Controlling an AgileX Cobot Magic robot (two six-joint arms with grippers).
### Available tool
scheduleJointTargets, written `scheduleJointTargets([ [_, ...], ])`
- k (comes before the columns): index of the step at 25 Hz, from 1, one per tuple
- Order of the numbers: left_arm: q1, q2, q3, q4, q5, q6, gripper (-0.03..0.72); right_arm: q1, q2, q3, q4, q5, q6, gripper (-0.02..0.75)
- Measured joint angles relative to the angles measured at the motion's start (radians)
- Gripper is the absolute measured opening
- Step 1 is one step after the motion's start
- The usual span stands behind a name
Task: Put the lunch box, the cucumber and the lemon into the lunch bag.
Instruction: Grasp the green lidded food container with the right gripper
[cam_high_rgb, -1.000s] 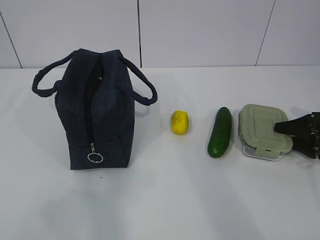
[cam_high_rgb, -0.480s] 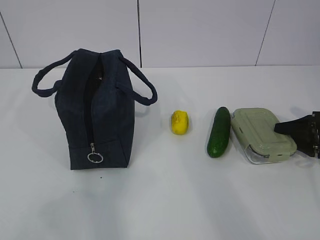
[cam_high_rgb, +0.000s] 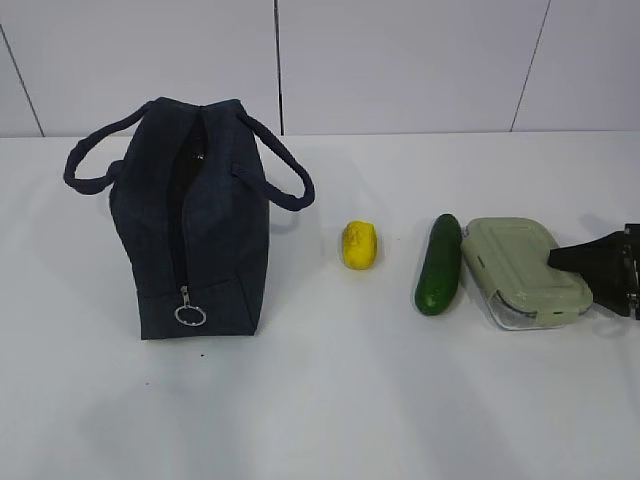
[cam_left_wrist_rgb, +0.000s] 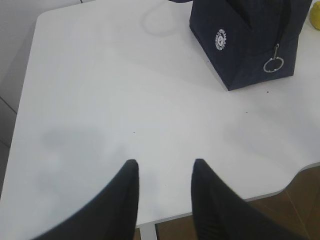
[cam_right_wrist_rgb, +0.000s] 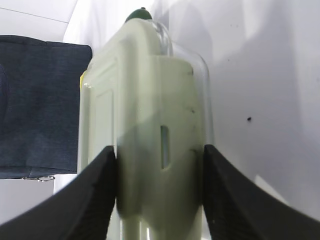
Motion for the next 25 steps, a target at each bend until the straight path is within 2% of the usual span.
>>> scheduleJointTargets([
  [14, 0.000, 0.029, 0.000, -0.002, 0.000, 0.021, 0.239, 0.000, -0.055, 0.000, -0.054, -0.047, 0.030, 0.393],
  [20, 0.000, 0.244, -0.019, -0.027, 0.005, 0.053, 0.239, 0.002, -0.059, 0.002, -0.056, -0.049, 0.039, 0.393],
  [25, 0.000, 0.480, -0.110, -0.125, -0.032, 0.053, 0.240, 0.030, -0.059, 0.002, -0.056, -0.053, 0.041, 0.393],
])
